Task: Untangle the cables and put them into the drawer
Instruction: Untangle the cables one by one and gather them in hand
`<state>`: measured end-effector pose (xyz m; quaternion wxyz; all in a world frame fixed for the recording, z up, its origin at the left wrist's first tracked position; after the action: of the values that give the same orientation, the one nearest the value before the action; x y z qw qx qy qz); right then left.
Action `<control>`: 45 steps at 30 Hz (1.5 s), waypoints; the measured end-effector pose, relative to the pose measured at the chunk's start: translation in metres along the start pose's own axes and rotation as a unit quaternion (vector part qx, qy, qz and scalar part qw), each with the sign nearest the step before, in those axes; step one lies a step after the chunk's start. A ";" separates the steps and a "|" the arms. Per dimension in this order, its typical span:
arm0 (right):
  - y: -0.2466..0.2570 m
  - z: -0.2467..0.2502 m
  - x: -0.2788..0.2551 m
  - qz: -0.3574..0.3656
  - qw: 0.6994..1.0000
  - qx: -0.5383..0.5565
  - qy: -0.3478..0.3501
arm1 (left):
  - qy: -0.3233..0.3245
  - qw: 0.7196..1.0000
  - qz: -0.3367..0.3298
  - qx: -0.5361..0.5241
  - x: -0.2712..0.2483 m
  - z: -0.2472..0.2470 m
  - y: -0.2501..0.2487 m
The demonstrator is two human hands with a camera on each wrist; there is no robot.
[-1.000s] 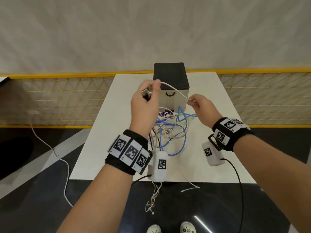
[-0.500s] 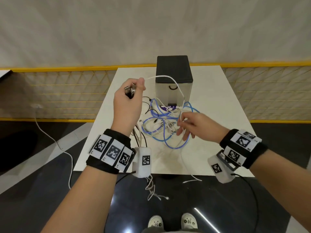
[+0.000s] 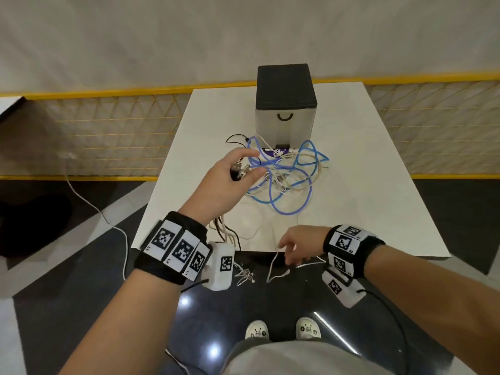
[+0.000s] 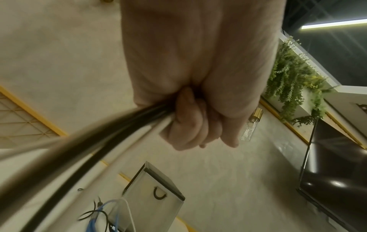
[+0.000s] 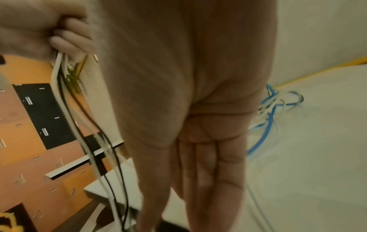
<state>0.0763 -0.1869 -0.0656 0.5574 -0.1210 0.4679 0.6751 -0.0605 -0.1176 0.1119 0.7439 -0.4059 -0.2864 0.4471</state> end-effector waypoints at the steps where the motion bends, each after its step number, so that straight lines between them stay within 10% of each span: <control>1: -0.004 0.007 -0.004 -0.030 0.999 -0.038 0.000 | 0.003 1.000 -0.005 -0.006 -0.003 0.002 -0.001; 6: 0.031 0.073 -0.041 -0.002 0.981 -0.145 -0.133 | -0.006 0.999 -0.014 -0.052 -0.005 0.001 -0.010; 11: 0.118 0.092 -0.075 0.231 0.949 0.144 -0.159 | -0.046 0.991 -0.035 -0.119 0.001 -0.012 -0.031; 15: 0.129 0.083 -0.062 0.266 0.910 0.289 -0.134 | -0.085 0.980 -0.053 -0.171 0.005 -0.008 -0.040; 24: 0.050 0.025 -0.004 0.149 0.948 0.184 -0.214 | -0.149 0.931 -0.080 -0.323 0.010 0.028 -0.070; 33: -0.010 0.033 0.006 0.036 0.990 -0.046 -0.129 | -0.110 0.953 -0.030 -0.282 0.011 0.024 -0.046; 39: -0.046 0.030 0.004 -0.113 0.981 -0.097 -0.121 | -0.118 0.944 0.062 -0.303 0.010 0.000 -0.021; 45: -0.053 0.017 0.014 -0.116 0.978 -0.070 -0.160 | -0.108 0.954 0.076 -0.269 0.015 -0.015 0.002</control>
<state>0.1236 -0.1680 -0.0922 0.6898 -0.1043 0.3068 0.6474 -0.0431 -0.1088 0.1033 0.5356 -0.5606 -0.4428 0.4503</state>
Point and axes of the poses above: each hand's wrist, its own x-axis towards the middle knuckle, its own z-axis out of the back of the hand, y = z × x, the point moved 7 cm from there along x, towards the middle knuckle, and after that the axes turned 1 degree about -z, right-handed, at the moved point
